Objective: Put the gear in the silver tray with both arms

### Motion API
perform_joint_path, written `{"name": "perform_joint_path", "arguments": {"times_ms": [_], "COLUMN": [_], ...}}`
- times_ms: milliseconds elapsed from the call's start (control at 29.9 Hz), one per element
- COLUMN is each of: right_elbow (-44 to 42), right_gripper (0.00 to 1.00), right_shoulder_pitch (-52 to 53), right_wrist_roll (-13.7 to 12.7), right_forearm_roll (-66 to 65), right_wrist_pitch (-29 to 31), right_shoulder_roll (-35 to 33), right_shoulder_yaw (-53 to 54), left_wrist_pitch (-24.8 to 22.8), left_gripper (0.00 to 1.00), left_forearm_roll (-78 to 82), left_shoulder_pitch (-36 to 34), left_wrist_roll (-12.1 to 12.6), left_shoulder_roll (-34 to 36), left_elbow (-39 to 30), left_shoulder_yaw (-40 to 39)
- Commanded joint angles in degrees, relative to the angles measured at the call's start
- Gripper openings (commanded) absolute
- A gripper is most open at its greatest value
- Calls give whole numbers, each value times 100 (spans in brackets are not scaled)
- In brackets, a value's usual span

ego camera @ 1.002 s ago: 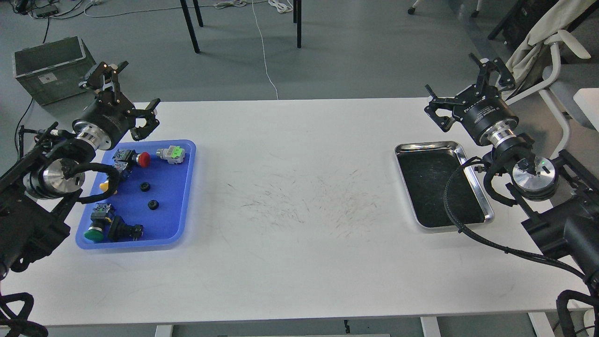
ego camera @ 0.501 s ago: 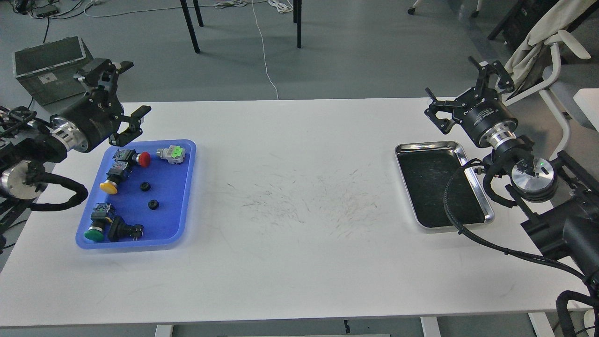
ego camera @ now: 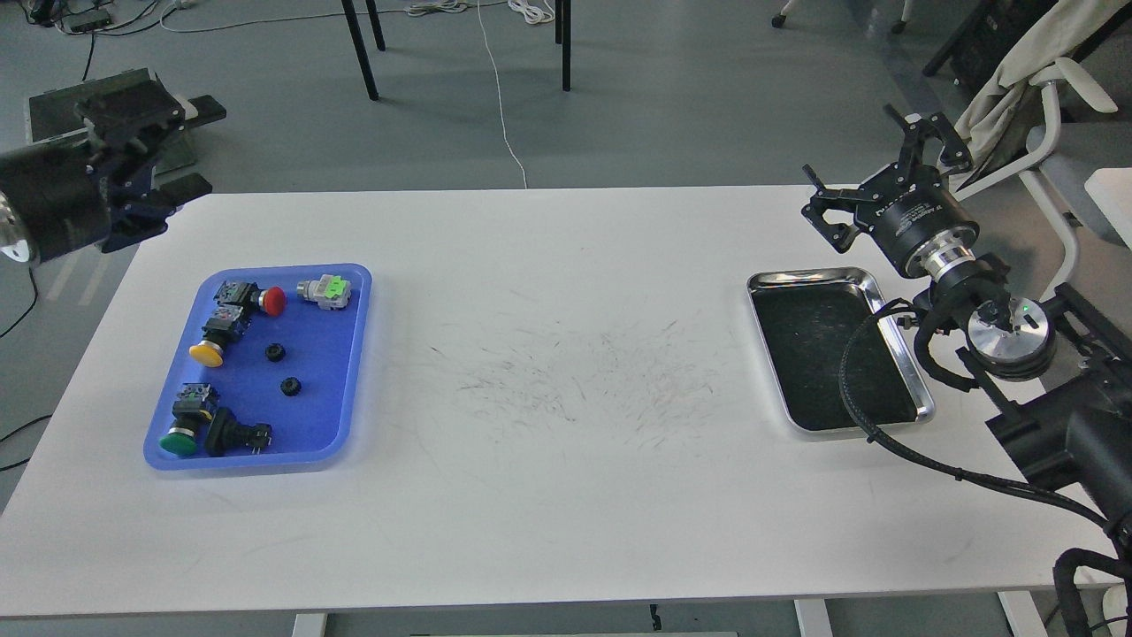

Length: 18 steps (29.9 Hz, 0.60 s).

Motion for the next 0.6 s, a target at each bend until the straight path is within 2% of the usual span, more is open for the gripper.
{"name": "perform_joint_path", "arguments": {"times_ms": [0,367,468,568], "right_elbow": [-10,-19,-28,-28], "right_gripper": [100,100,100,100], "right_shoulder_pitch": [8,16,25,25], "right_wrist_roll": [-17,-17,-8,-17], "right_forearm_roll": [-5,-5,-5,-5], "right_wrist_pitch": [0,-44,-44,-44], "right_shoulder_roll": [-13,-13,-4,-13], "right_shoulder_yaw": [-5,4,57,30], "left_wrist_pitch": [-379,-379,3,91], "left_gripper": [98,98,98,98], "left_forearm_roll": [394,2836,3356,3900], "left_shoulder_pitch": [-228,-228,-210,-201], "left_wrist_roll": [143,240,249,249], "left_shoulder_roll": [348,472,393,323], "left_elbow": [3,21,-5,21], "left_shoulder_yaw": [50,551,674,1086]}}
